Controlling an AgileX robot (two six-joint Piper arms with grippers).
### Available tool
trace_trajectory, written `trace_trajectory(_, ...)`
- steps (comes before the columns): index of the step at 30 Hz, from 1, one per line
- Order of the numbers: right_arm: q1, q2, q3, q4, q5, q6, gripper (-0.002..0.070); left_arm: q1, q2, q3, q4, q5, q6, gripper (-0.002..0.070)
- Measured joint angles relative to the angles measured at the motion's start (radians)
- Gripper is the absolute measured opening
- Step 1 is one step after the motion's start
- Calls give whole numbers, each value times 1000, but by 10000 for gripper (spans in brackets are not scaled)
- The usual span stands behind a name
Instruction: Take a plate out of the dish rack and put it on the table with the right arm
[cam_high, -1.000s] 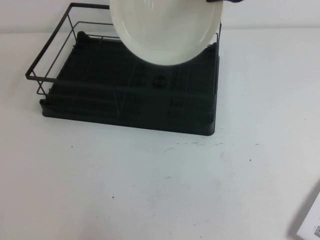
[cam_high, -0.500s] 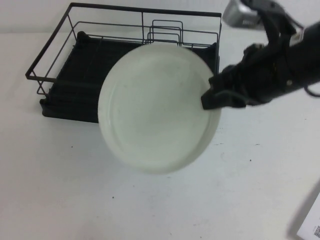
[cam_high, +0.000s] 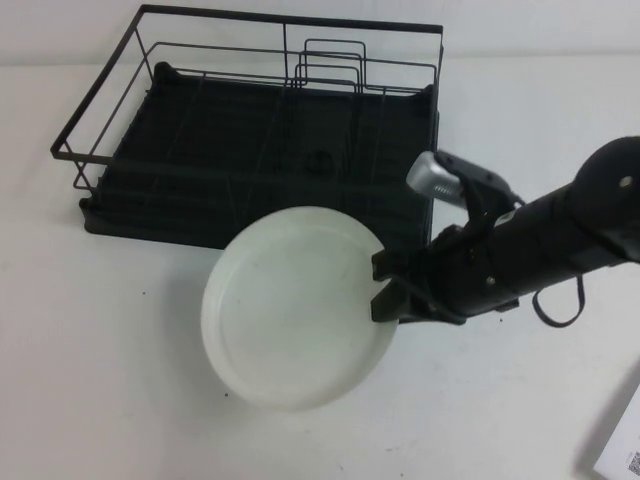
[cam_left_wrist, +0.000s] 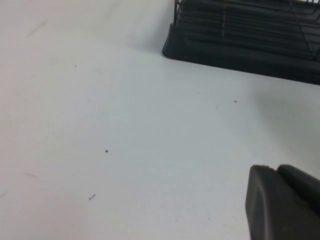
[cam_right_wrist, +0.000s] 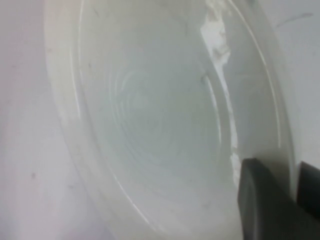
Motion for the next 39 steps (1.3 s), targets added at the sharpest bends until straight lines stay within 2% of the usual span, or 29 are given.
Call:
trace_trajectory(14, 0, 189, 0, 61, -83, 0, 48, 0, 0, 0, 0, 0, 0, -6)
trace_trajectory(17, -2, 202, 0, 65, -118, 0, 69, 0, 0, 0, 0, 0, 0, -6)
trace_trajectory(21, -15, 213, 0, 63, -154, 0, 177, 0, 0, 0, 0, 0, 0, -6)
trace_trajectory(26, -18, 216, 0, 59, -166, 0, 386, 0, 0, 0, 0, 0, 0, -6)
trace_trajectory(28, -18, 208, 0, 42, -166, 0, 426, 0, 0, 0, 0, 0, 0, -6)
trace_trajectory(30, -18, 184, 0, 5, -161, 0, 438, 0, 0, 0, 0, 0, 0, -6)
trace_trajectory(32, -18, 129, 0, -47, -139, 0, 423, 0, 0, 0, 0, 0, 0, -6)
trace_trajectory(34, -18, 58, 0, -102, -96, 0, 365, 0, 0, 0, 0, 0, 0, -6)
trace_trajectory(36, -18, -32, 0, -158, -37, 0, 256, 0, 0, 0, 0, 0, 0, -6)
trace_trajectory(38, -18, -124, 0, -215, 28, 0, 111, 0, 0, 0, 0, 0, 0, -6)
trace_trajectory(39, -18, -159, 0, -232, 52, 0, 68, 0, 0, 0, 0, 0, 0, -6)
